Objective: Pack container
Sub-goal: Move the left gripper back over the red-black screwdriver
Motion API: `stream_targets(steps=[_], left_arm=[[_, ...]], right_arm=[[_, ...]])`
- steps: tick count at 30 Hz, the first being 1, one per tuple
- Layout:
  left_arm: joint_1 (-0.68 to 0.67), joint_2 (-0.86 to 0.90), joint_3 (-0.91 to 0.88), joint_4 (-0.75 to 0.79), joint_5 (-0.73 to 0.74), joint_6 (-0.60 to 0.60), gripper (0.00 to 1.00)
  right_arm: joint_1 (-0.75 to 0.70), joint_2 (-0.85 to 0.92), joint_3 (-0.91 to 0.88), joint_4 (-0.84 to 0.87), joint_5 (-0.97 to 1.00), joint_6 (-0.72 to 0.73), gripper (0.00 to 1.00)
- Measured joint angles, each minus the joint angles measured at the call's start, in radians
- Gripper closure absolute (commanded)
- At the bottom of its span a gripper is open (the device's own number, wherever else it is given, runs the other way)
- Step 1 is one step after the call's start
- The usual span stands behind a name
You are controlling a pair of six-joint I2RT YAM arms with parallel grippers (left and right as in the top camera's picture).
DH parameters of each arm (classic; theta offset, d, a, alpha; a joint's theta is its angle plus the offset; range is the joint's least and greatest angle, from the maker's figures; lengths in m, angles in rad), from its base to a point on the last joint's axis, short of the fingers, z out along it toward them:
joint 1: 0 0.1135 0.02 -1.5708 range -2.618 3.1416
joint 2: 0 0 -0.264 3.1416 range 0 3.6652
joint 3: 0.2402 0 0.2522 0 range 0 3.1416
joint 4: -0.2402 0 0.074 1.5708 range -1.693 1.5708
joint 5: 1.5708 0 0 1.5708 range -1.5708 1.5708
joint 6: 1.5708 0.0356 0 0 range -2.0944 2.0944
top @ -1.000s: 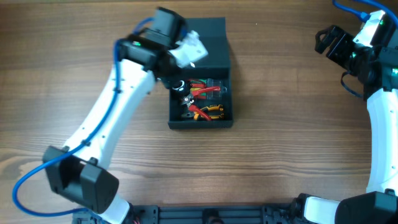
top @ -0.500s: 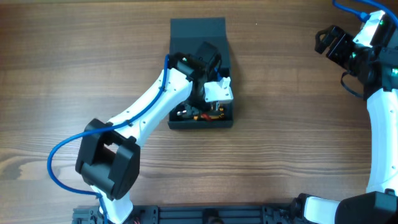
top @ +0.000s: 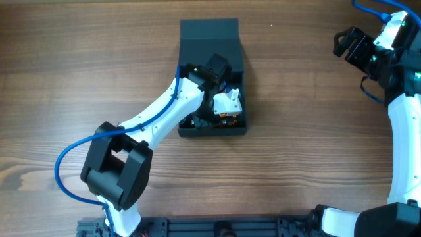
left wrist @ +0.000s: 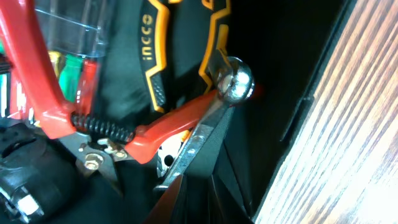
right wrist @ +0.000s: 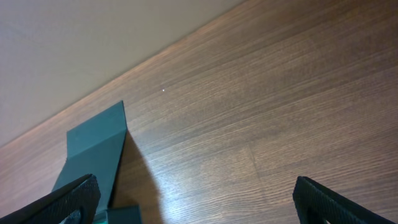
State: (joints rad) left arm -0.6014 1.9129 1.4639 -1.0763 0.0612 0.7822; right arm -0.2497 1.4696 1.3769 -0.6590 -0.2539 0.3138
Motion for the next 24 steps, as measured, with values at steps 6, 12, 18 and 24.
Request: stream_targets(steps=[6, 12, 18, 24], left_arm=[[0.002, -0.102, 0.12, -0.14, -0.08, -0.225, 0.51], [0.131, -0.216, 0.137, -0.267, -0.133, -0.522, 0.33], [0.467, -0.217, 0.125, -0.311, -0.142, -0.645, 0.3], [0.753, -0.217, 0.096, -0.313, -0.146, -0.509, 0.36]], right_arm=[[0.0, 0.0, 0.0, 0.0, 0.0, 0.0, 0.0], [0.0, 0.0, 0.0, 0.0, 0.0, 0.0, 0.0], [0.0, 0.0, 0.0, 0.0, 0.0, 0.0, 0.0], [0.0, 0.0, 0.0, 0.0, 0.0, 0.0, 0.0]])
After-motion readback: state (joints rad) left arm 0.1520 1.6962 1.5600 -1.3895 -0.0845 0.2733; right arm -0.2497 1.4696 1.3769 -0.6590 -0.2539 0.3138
